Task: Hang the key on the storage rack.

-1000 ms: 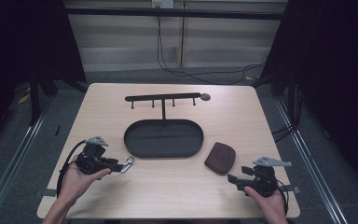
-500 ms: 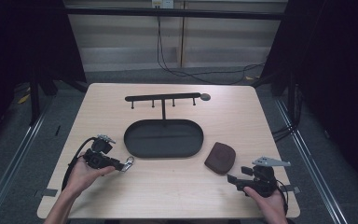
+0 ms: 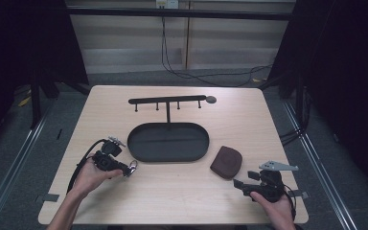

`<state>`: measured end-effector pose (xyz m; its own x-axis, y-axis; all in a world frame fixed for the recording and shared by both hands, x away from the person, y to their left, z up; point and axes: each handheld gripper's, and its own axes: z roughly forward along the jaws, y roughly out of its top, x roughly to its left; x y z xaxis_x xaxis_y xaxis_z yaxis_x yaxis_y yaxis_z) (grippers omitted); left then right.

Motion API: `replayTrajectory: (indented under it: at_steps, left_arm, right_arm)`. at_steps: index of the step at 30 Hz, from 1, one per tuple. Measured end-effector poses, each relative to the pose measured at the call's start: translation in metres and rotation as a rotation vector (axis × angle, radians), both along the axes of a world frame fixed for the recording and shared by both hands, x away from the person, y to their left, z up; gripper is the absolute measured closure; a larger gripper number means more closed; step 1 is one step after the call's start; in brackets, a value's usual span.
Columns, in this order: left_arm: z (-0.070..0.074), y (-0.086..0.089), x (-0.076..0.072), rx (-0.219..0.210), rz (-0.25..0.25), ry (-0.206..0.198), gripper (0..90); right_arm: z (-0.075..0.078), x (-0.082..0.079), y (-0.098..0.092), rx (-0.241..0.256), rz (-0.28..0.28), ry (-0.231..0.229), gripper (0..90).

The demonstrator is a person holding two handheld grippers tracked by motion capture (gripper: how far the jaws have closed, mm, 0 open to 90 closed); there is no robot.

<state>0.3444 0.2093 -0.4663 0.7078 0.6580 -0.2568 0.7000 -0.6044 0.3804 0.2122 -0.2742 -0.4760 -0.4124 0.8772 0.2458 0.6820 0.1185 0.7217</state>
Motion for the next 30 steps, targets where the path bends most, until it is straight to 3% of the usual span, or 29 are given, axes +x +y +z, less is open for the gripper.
replayTrajectory:
  at_steps: [8, 15, 17, 18, 21, 24, 27, 30]
  left_arm:
    - [-0.005, -0.007, 0.000, 0.052, -0.028, 0.012, 72.0]
    - [-0.005, -0.011, -0.001, 0.055, -0.026, 0.020, 68.8]
    - [-0.004, -0.015, -0.002, 0.074, -0.036, 0.011, 68.5]
    - [-0.003, -0.019, -0.003, 0.086, -0.044, 0.008, 63.1]
    - [-0.003, -0.023, -0.003, 0.104, -0.050, -0.001, 63.4]
    - [-0.002, -0.031, -0.006, 0.148, -0.038, -0.023, 64.2]
    - [-0.002, -0.033, -0.007, 0.142, -0.045, -0.021, 62.9]
    - [-0.002, -0.033, -0.003, 0.115, -0.018, 0.023, 57.8]
  right_arm:
    - [0.000, 0.000, 0.000, 0.000, 0.001, 0.001, 25.6]
    - [0.000, 0.000, 0.000, 0.000, 0.000, 0.002, 25.6]
    - [0.000, 0.000, 0.000, 0.003, -0.004, 0.002, 25.6]
    - [0.000, 0.000, 0.000, 0.002, -0.004, 0.003, 25.6]
    - [0.000, 0.001, 0.000, 0.000, -0.003, 0.004, 25.6]
    - [-0.001, 0.001, 0.000, -0.003, -0.002, 0.007, 25.6]
    - [-0.001, 0.000, 0.000, -0.002, -0.004, 0.008, 25.7]
    - [-0.001, 0.001, 0.000, -0.004, -0.005, 0.013, 25.8]
